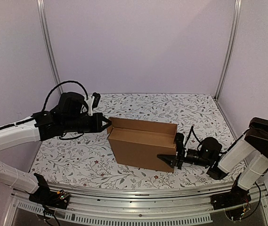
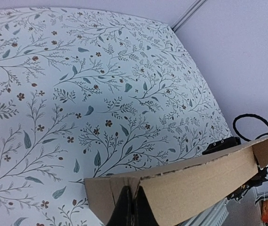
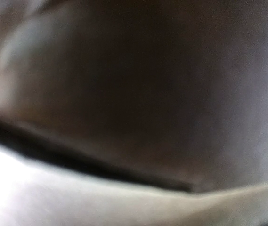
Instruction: Fold the paper box
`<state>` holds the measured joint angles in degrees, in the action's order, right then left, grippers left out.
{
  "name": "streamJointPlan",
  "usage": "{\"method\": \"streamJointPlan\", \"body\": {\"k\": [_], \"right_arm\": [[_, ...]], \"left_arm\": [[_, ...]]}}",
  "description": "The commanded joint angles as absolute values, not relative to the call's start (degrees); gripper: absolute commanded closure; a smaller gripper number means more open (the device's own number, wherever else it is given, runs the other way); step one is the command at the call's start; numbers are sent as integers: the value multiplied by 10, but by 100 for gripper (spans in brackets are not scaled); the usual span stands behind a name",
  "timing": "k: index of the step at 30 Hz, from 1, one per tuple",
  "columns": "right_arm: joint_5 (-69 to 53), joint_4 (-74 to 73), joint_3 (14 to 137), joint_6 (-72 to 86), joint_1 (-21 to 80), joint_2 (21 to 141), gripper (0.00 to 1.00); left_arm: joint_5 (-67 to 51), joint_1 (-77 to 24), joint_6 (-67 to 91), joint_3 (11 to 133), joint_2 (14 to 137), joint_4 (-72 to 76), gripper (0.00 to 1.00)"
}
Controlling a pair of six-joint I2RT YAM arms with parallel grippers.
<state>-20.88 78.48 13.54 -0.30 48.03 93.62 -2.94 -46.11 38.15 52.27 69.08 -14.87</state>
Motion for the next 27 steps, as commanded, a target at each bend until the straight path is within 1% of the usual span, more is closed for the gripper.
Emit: {"method": "streamJointPlan", "body": {"k": [1, 11, 21, 27], "right_arm": [[-161, 790, 151, -7, 481, 944, 53], [-158, 787, 154, -3, 481, 944, 53], [-151, 778, 155, -3, 481, 943, 53], [-149, 775, 155, -3, 481, 940, 53]], "left_arm": [[-131, -514, 367, 483, 701, -197, 100], [-133, -528, 397, 454, 697, -164, 100], [-139, -542, 429, 461, 696, -159, 100], [-126, -562, 444, 444, 686, -159, 100]]}}
